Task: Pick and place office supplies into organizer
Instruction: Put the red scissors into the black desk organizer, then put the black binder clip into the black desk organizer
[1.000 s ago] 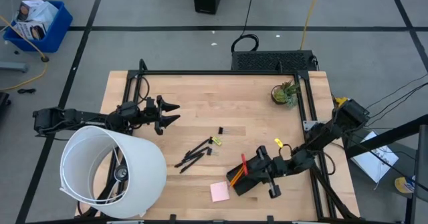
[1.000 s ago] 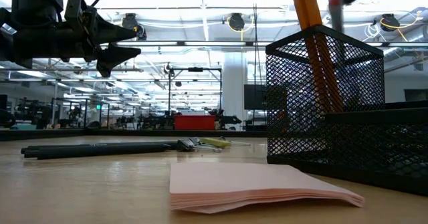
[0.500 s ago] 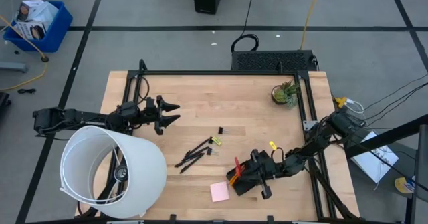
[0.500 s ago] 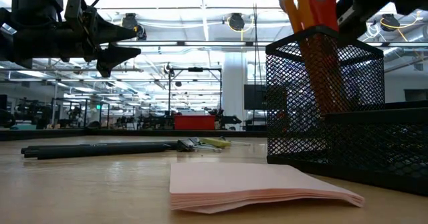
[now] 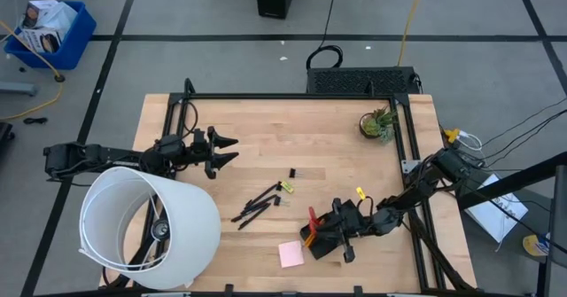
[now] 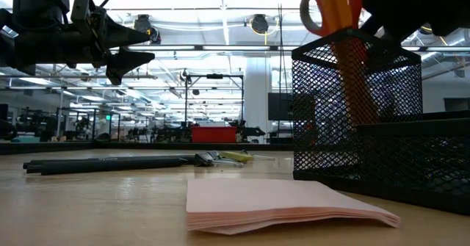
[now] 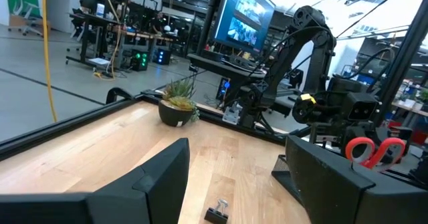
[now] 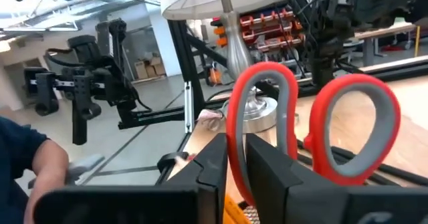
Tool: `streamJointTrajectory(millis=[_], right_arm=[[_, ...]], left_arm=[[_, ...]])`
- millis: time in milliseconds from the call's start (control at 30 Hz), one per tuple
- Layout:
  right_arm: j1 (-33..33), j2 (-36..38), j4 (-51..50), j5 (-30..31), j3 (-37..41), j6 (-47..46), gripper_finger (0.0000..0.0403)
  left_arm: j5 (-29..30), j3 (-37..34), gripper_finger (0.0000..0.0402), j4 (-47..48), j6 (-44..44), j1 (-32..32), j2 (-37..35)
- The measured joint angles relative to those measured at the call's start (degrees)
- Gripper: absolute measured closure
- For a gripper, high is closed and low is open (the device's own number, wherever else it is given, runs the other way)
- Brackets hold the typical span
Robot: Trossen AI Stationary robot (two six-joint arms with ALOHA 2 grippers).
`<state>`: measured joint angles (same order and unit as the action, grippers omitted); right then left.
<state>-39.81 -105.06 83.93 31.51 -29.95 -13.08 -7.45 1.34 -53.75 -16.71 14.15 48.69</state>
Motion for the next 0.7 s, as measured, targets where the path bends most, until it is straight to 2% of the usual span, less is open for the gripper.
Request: streamJointTrajectory(millis=[133,467,700], right_arm=[[0.0,-0.1,-0.5,0.0,0.0,0.0,0.0332],[-0.2,0.6,0.3,0.0,0.0,1.1,0.0232],[-2.6,3.2,5.0,-0.1,0.1,12.1,0.0225]], left_arm=[[0.0,0.0,0.0149,0.0,0.0,0.0,0.0],[0.0,0.0,0.0149,0.0,0.0,0.0,0.0],[0.0,0.0,0.0149,0.0,0.0,0.0,0.0]])
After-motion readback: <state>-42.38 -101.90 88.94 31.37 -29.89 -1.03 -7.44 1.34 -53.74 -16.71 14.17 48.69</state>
